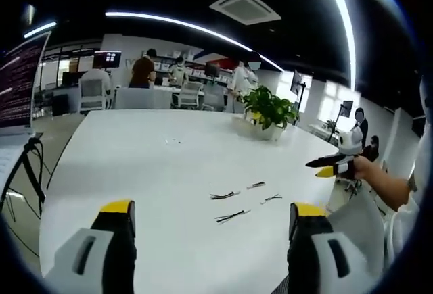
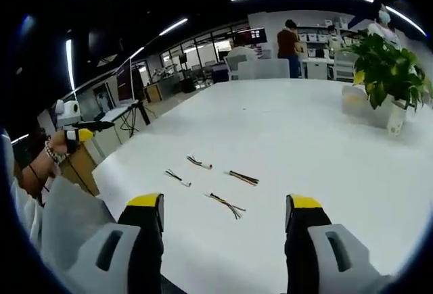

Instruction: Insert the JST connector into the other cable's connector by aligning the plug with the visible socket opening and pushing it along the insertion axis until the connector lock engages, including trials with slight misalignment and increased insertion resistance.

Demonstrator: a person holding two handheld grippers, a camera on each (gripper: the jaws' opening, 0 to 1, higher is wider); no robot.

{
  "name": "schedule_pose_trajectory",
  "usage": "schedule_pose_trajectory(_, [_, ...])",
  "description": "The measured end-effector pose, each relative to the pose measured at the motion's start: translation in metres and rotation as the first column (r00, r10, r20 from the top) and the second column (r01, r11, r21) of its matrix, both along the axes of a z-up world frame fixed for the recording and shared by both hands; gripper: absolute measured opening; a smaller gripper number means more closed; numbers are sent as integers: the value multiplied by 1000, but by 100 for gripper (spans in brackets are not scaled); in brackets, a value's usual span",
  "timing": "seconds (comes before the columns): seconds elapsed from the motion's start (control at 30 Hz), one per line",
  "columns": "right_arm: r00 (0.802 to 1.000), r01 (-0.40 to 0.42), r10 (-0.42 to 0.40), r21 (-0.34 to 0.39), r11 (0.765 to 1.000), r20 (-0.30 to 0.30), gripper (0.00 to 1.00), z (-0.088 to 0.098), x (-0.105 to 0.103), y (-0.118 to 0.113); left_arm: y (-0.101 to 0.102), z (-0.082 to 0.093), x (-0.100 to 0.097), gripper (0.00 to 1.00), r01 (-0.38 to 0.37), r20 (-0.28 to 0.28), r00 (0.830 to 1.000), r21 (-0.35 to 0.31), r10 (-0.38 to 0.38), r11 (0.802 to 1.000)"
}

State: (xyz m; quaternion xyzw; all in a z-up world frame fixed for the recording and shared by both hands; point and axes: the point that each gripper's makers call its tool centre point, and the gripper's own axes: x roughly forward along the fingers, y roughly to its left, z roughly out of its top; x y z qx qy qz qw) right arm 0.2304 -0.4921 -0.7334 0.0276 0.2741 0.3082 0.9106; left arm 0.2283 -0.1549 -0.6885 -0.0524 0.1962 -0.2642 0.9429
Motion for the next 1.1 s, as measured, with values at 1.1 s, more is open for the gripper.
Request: schedule_pose_trajectory(1.1, [997, -72, 72, 16, 997, -6, 65, -18, 55, 19, -70, -19, 71, 93, 194, 8, 981, -19, -194, 981])
